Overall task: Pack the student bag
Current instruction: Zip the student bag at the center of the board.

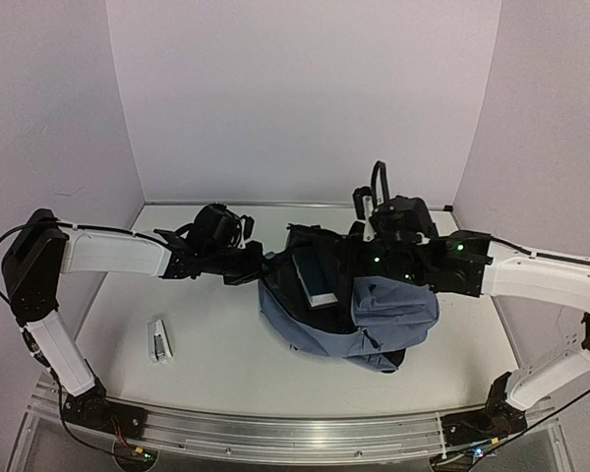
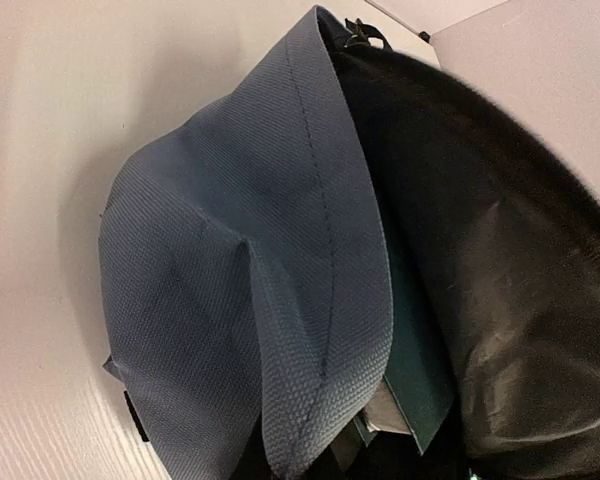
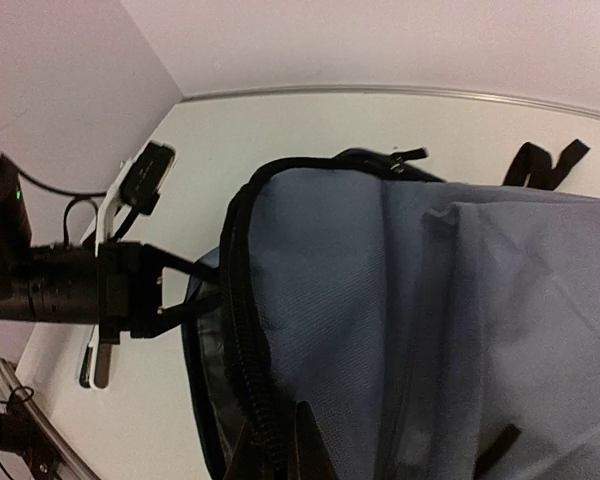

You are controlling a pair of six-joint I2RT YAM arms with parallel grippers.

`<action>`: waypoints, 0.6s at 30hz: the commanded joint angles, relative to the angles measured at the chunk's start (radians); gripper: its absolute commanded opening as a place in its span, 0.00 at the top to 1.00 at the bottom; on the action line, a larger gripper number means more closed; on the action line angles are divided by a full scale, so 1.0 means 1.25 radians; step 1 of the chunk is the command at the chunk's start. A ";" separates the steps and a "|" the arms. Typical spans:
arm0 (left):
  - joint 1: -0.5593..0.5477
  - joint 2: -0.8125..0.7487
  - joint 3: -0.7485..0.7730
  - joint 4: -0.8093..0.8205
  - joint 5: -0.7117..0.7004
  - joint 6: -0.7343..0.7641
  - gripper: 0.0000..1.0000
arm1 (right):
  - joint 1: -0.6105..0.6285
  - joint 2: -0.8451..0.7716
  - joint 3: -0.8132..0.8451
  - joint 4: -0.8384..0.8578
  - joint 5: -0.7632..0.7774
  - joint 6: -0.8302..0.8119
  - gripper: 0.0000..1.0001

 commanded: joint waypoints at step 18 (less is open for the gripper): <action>0.148 0.044 0.011 0.116 0.201 0.047 0.99 | 0.169 0.083 0.092 -0.145 0.008 0.096 0.29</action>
